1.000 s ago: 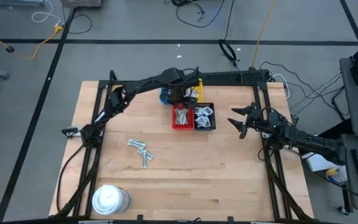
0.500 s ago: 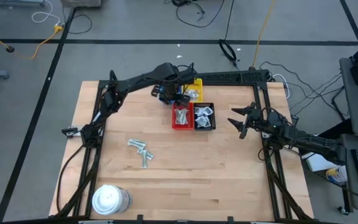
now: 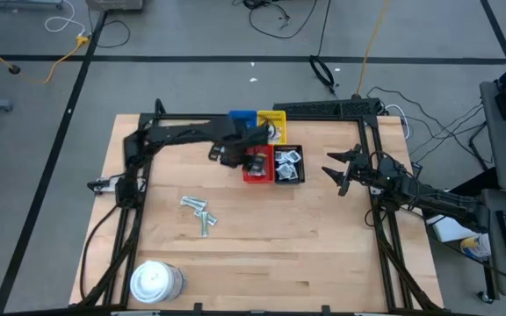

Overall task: Pick & Place First Aid Supplies
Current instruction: Put the bandage pack into the red bin

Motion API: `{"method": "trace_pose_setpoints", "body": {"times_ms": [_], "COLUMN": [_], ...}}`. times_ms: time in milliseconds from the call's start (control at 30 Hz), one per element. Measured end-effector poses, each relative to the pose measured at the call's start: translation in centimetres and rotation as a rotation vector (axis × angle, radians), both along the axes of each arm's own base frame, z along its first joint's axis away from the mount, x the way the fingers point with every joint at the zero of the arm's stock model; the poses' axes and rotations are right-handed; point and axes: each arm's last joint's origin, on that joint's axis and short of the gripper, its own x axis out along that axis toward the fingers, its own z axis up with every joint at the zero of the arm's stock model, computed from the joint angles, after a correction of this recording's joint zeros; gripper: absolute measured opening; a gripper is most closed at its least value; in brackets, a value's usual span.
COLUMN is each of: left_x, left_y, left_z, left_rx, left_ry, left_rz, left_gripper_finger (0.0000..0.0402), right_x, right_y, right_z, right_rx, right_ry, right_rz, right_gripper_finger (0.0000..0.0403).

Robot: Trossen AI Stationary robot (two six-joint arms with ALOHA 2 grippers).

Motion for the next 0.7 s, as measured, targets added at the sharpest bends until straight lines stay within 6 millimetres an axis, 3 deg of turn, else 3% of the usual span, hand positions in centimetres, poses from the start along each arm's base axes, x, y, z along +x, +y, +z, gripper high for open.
{"method": "trace_pose_setpoints", "body": {"times_ms": [333,700], "left_x": [-4.6,-8.6], "left_y": [-6.2,-11.5], "left_z": [-0.6,-1.2], "left_rx": [-0.025,-0.038], "left_ry": [0.028,0.084], "left_rz": [0.031,0.084], "left_gripper_finger": [0.0236,0.0244], "right_x": [0.0,0.0], "right_y": [0.0,0.0], "right_z": [0.0,0.0], "right_rx": [0.000,0.000], "right_ry": [0.000,0.001], "right_rz": [0.000,0.000], "right_gripper_finger": [0.0259,0.0262]}}
